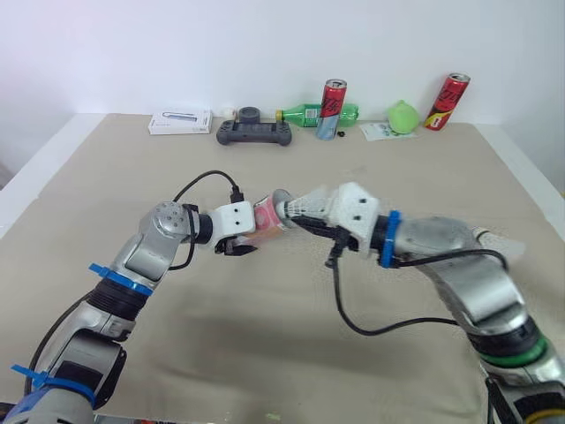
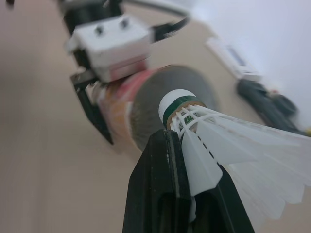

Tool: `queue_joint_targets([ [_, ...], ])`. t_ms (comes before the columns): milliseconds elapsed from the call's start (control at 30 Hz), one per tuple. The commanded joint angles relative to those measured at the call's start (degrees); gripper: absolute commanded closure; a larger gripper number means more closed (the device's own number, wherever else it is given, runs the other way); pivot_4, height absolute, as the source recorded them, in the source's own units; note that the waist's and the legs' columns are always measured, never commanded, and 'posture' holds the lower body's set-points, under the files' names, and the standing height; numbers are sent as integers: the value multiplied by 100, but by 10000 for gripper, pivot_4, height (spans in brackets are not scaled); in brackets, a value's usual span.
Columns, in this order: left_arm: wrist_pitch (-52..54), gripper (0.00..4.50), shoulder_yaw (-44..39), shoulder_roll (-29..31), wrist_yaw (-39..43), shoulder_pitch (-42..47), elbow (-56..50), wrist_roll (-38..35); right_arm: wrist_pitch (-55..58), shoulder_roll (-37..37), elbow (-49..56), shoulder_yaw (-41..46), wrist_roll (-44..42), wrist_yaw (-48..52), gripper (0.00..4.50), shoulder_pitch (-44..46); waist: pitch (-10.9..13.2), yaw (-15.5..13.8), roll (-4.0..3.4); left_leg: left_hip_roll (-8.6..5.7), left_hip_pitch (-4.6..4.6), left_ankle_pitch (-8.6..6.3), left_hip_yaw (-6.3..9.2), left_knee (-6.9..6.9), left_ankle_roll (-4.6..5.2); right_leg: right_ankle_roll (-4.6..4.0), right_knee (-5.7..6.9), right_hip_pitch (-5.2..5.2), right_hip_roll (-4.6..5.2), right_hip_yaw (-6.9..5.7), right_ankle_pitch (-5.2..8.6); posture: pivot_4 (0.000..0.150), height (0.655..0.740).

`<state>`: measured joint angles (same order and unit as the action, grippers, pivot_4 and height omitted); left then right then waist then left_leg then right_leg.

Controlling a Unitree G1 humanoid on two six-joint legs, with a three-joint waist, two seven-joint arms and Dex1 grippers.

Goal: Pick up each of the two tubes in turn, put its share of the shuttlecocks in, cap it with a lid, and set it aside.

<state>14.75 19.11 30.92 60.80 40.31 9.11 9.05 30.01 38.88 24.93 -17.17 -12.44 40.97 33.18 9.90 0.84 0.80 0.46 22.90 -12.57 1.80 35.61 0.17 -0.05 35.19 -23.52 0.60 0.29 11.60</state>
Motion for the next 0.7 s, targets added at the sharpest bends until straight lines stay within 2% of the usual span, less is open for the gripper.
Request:
queue_joint_targets([
  [33,88,15749,241,-63,6,-147,156,97,-363,-104,-224,-252,394,164,44094,213,-2,-1,-3,-2,0,0,-2,2,0,2,2,1,2,4,-1,1500,7400],
  [67,102,15749,233,-53,10,-162,122,95,-393,-136,-260,-251,410,205,44094,219,-3,-2,-2,-3,0,0,-1,6,0,4,3,2,3,3,-2,1500,7400],
  [133,122,15749,214,-27,15,-195,70,88,-343,-233,-253,-129,318,230,37920,210,-3,5,-2,-3,0,0,-2,13,0,6,3,4,3,3,-4,1500,7400],
  [233,151,15749,197,-4,29,-251,13,95,-91,-374,14,383,-40,141,26687,57,-3,9,-2,0,-1,0,-5,15,0,10,7,3,2,5,-6,1500,7400],
  [300,163,15749,206,-11,44,-274,1,92,95,-438,258,754,-273,36,15447,-154,-3,3,-2,4,-1,0,1,14,0,11,10,4,-3,2,-6,1500,7400],
  [367,154,15749,216,-29,46,-275,20,96,373,-546,517,1162,-574,-136,12231,-339,-3,0,-2,5,-3,-2,0,13,4,22,17,3,-5,4,-12,1500,7400],
  [400,150,15749,217,-36,45,-272,30,101,506,-590,620,1324,-705,-212,6666,-395,-3,-1,-2,4,-3,-3,3,13,5,27,22,2,-5,3,-9,1500,7400],
  [467,158,15749,211,-48,45,-267,31,100,906,-692,903,1972,-1136,-475,332,-586,-3,-1,-2,4,-3,-3,4,14,6,30,35,-1,-6,4,-5,1500,7400],
  [600,133,15749,218,-77,27,-268,80,109,1332,-660,1145,3153,-1531,-890,332,-1251,-4,-26,0,5,-5,-3,11,25,5,30,42,4,-5,-3,-2,1500,7400],
  [700,82,15749,224,-119,10,-249,166,109,1265,-899,843,4227,-1127,-1727,332,-2070,-7,-53,2,2,-7,-4,7,25,7,16,43,6,-2,-2,9,1500,7400],
])
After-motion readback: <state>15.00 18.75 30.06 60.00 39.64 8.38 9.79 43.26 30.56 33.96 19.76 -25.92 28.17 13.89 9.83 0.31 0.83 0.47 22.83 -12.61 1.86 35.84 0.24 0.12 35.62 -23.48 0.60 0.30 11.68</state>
